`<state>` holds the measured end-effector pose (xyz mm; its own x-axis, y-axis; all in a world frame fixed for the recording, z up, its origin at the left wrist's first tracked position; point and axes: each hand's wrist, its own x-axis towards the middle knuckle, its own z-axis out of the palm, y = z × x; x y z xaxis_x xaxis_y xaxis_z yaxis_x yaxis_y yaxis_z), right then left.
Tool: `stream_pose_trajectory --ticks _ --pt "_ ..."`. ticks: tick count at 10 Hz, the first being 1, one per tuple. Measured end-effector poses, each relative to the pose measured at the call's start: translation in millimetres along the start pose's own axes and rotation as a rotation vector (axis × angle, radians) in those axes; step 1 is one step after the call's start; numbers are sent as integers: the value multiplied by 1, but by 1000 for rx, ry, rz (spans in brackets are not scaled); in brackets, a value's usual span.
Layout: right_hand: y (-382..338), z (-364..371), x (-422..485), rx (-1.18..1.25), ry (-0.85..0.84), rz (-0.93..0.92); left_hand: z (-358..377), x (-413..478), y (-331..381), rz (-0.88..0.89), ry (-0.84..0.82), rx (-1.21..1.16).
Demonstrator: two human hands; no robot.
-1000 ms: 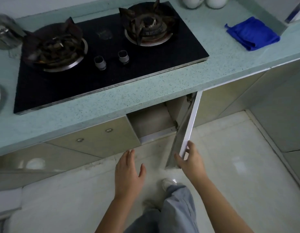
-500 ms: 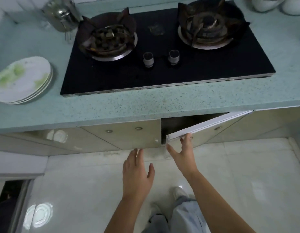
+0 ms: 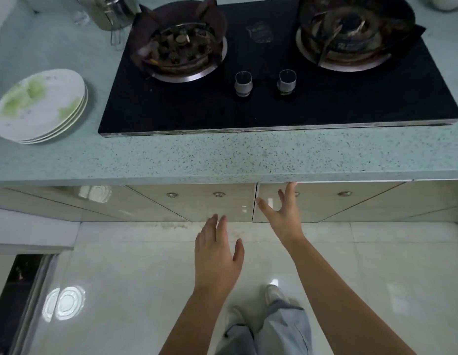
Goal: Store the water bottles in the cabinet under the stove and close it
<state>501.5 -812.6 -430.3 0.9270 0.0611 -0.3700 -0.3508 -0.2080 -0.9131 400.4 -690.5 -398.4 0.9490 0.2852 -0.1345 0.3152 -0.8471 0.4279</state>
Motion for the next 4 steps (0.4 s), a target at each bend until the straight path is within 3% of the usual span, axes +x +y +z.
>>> stream_pose_trajectory --ticks 4 --pt "-8 -38 -22 -151 -15 81 -15 -10 25 13 1 -45"
